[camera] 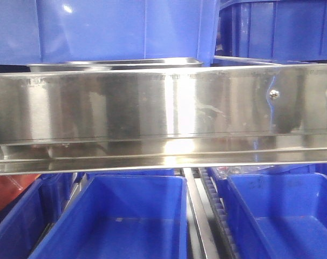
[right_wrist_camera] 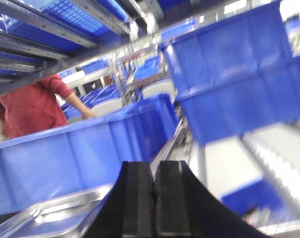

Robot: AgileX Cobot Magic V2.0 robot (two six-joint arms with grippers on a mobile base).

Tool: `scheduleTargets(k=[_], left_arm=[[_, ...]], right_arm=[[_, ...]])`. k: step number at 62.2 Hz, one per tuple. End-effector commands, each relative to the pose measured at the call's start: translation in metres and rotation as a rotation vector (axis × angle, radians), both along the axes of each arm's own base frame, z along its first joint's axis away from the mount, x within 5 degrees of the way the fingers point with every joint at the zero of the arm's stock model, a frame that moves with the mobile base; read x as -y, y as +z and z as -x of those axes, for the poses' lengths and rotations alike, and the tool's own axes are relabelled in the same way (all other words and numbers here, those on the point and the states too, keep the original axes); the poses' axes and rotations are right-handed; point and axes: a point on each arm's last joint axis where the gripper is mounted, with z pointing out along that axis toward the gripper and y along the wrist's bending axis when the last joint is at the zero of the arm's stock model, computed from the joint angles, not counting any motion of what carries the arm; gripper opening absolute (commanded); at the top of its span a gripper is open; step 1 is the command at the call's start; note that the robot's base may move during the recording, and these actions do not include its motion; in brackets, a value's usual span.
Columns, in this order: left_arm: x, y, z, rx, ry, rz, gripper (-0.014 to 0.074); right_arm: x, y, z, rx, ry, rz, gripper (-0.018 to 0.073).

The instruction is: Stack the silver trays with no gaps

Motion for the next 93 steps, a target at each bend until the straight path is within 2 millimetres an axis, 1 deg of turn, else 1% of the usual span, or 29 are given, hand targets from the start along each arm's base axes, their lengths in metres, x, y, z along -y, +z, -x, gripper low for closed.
scheduleTargets(k=[1, 6, 11, 14, 19, 22, 28, 33, 39, 44, 52, 58, 63, 67, 70, 73, 80, 86, 93], left_arm=[[0.001, 0.006, 0.003, 0.004, -0.017, 0.038, -0.0006], [0.003, 0.013, 0.009, -0.057, -0.034, -0.01, -0.0006], [0.005, 0.022, 0.016, -0.127, -0.052, -0.043, -0.0006], [0.006, 0.029, 0.018, -0.19, -0.071, -0.037, -0.0006], [0.009, 0.034, 0.014, -0.326, -0.107, -0.023, -0.0006], [0.011, 0.037, 0.008, -0.4, -0.121, -0.035, -0.0006], [0.012, 0.052, -0.002, -0.452, -0.129, -0.036, -0.0006], [0.013, 0.067, -0.011, -0.439, -0.141, -0.043, -0.0006], [0.019, 0.084, -0.016, -0.426, -0.211, 0.003, -0.0007], [0.023, 0.089, -0.02, -0.437, -0.27, 0.021, -0.0009], [0.025, 0.091, -0.036, -0.491, -0.285, -0.057, -0.0012], [0.032, 0.098, -0.046, -0.517, -0.335, -0.052, -0.0013], [0.039, 0.102, -0.056, -0.55, -0.387, -0.043, -0.0013], [0.043, 0.104, -0.066, -0.577, -0.395, -0.091, -0.0013], [0.044, 0.106, -0.073, -0.593, -0.385, -0.127, -0.0013], [0.045, 0.109, -0.08, -0.606, -0.371, -0.122, -0.0013], [0.049, 0.112, -0.103, -0.659, -0.348, -0.093, -0.0013], [0.054, 0.113, -0.122, -0.693, -0.346, -0.096, -0.0013], [0.06, 0.111, -0.142, -0.709, -0.339, -0.092, -0.0013]], right_arm=[[-0.004, 0.002, 0.004, -0.082, 0.043, 0.0, -0.0073], [-0.007, 0.003, 0.009, -0.174, 0.085, 0.029, -0.0079], [-0.011, 0.01, 0.018, -0.236, 0.122, 0.105, -0.0079], [-0.012, 0.015, 0.019, -0.281, 0.141, 0.134, -0.0079], [-0.014, 0.023, 0.016, -0.369, 0.169, 0.15, -0.0079], [-0.015, 0.03, 0.013, -0.417, 0.184, 0.161, -0.0079], [-0.017, 0.046, -0.003, -0.509, 0.214, 0.214, -0.0079], [-0.02, 0.062, -0.017, -0.521, 0.252, 0.281, -0.0079], [-0.025, 0.082, -0.034, -0.527, 0.301, 0.279, -0.0079], [-0.031, 0.09, -0.051, -0.564, 0.348, 0.278, -0.0079], [-0.042, 0.101, -0.08, -0.596, 0.405, 0.325, -0.0079], [-0.054, 0.111, -0.102, -0.613, 0.449, 0.363, -0.0079], [-0.064, 0.114, -0.118, -0.621, 0.47, 0.416, -0.0079], [-0.07, 0.116, -0.13, -0.634, 0.475, 0.438, -0.0079], [-0.073, 0.118, -0.138, -0.651, 0.466, 0.426, -0.0079], [-0.076, 0.118, -0.147, -0.677, 0.457, 0.406, -0.0079], [-0.086, 0.117, -0.159, -0.7, 0.465, 0.355, -0.0079], [-0.097, 0.114, -0.168, -0.702, 0.468, 0.366, -0.0073], [-0.105, 0.107, -0.179, -0.744, 0.393, 0.378, -0.0057]])
